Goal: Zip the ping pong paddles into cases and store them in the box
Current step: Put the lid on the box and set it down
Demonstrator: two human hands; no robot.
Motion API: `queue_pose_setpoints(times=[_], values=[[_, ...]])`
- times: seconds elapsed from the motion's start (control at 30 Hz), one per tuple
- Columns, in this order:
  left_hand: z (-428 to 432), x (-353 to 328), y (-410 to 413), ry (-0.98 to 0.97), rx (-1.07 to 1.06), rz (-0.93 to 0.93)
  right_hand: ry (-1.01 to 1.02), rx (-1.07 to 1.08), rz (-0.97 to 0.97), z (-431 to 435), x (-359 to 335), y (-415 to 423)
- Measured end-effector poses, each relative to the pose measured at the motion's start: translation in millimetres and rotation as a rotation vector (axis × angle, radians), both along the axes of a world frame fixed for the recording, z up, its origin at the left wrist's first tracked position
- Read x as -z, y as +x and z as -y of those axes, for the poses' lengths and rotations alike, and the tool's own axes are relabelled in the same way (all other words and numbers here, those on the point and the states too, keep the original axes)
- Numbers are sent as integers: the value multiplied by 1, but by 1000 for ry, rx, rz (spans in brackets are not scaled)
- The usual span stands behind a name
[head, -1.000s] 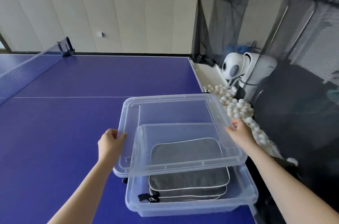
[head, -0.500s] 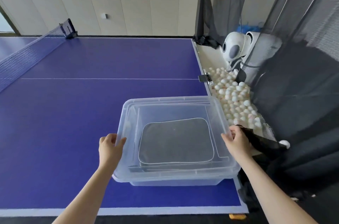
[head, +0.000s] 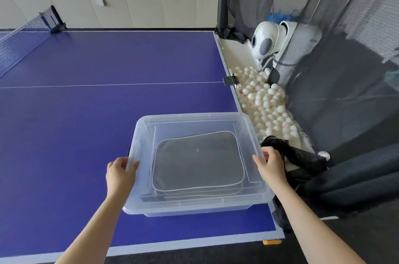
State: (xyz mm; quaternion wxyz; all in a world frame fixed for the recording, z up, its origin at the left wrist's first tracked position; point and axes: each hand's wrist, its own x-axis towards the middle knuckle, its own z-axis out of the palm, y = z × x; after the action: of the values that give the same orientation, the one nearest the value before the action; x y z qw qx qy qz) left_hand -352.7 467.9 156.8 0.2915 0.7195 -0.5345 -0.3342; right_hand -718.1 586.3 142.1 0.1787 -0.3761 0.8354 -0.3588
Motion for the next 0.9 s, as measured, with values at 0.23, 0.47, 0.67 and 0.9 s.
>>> queue_pose_setpoints(times=[0.23,0.47,0.67,0.9], values=[[1,6,8,100,-95,-134,25,102,171,-4,1,-1],[4,13,19,332,-73,-387,64,200,563,-10,10,-5],[-3,11,16,94,-58,-273,-52,193,312,-13,-1,5],[-12,5,12,-123,53,-107,-64,88,145,-17,-2,8]])
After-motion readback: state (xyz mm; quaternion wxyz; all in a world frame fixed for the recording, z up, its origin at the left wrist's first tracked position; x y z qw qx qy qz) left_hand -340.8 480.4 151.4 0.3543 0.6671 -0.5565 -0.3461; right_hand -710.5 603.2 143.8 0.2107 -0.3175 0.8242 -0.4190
